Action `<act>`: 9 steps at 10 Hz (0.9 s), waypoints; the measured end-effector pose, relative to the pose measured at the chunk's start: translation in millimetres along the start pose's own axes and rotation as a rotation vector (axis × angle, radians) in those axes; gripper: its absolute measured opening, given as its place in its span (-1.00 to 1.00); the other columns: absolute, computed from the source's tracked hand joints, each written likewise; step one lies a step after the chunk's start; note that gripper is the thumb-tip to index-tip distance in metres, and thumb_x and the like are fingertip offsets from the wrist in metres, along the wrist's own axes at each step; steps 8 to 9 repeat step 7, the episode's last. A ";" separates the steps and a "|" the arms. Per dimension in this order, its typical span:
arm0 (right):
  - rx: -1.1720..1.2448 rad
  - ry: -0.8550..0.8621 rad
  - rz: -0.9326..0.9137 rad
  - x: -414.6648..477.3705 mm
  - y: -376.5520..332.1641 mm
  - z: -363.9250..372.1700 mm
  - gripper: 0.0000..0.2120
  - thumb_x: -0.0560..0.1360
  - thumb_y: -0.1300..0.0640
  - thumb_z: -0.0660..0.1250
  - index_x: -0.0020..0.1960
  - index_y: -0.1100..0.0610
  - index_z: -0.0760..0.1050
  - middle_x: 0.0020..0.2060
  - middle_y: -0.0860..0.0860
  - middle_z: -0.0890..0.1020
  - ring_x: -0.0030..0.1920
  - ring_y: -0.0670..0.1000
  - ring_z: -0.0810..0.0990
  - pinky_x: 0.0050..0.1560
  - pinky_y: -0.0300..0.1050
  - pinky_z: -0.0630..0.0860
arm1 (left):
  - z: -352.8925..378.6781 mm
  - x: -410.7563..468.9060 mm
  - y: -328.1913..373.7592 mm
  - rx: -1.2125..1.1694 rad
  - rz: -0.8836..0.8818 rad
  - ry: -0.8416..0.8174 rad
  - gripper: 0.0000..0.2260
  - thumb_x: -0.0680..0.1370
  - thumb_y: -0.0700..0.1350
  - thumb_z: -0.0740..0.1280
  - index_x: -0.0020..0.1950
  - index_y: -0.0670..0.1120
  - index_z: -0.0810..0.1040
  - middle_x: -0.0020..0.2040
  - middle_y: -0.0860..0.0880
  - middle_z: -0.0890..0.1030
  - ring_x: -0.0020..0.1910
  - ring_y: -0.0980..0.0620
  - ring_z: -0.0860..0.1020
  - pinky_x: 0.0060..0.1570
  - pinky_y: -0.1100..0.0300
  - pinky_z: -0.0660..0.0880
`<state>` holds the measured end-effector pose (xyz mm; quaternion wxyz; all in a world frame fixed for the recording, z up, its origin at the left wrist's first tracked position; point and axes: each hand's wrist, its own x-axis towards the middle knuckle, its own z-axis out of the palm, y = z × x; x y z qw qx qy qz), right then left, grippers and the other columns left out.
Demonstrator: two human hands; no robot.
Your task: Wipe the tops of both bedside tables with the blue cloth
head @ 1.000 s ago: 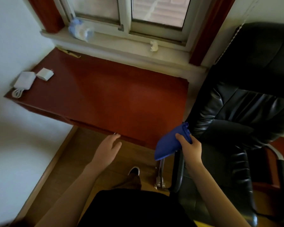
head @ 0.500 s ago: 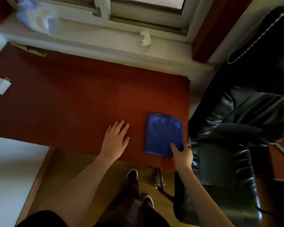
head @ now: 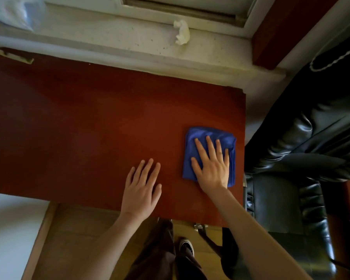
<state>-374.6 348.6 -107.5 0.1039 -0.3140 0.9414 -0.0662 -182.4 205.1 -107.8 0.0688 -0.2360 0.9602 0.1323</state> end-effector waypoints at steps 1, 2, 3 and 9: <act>-0.029 0.034 -0.010 46.1 0.8 -5.4 -0.44 0.57 -0.25 -0.05 0.55 -0.19 0.03 0.56 -0.02 0.17 0.56 0.14 0.06 0.52 0.21 -0.03 | 0.6 -0.3 0.3 0.002 0.005 0.017 -0.49 0.62 0.12 0.03 0.55 0.01 0.17 0.55 -0.05 0.23 0.55 -0.06 0.13 0.49 -0.08 0.12; -0.035 0.040 0.009 90.8 2.5 -16.1 -0.44 0.57 -0.27 -0.08 0.55 -0.21 -0.01 0.57 -0.04 0.12 0.57 0.11 0.01 0.53 0.18 -0.08 | 1.2 0.1 0.0 -0.001 0.005 0.020 -0.49 0.62 0.12 0.02 0.55 0.01 0.17 0.56 -0.04 0.22 0.55 -0.06 0.13 0.48 -0.09 0.14; -0.019 0.037 0.034 122.1 2.5 -24.0 -0.44 0.57 -0.28 -0.09 0.55 -0.23 -0.05 0.58 -0.06 0.07 0.58 0.10 -0.05 0.53 0.16 -0.13 | 3.0 -0.2 -1.2 0.007 0.010 0.016 -0.49 0.62 0.12 0.00 0.56 0.02 0.16 0.56 -0.04 0.21 0.55 -0.06 0.13 0.48 -0.09 0.13; 1.001 0.373 -0.058 -1.8 -17.5 -265.0 -0.78 0.60 0.07 0.22 0.15 0.04 0.60 -0.02 -0.07 0.66 0.01 -0.14 0.58 0.04 -0.27 0.40 | -119.6 3.1 3.8 -0.645 -0.143 -0.042 -0.29 0.58 -0.08 0.28 0.51 0.31 -0.12 0.49 0.16 0.18 0.33 0.08 0.45 0.03 0.27 0.54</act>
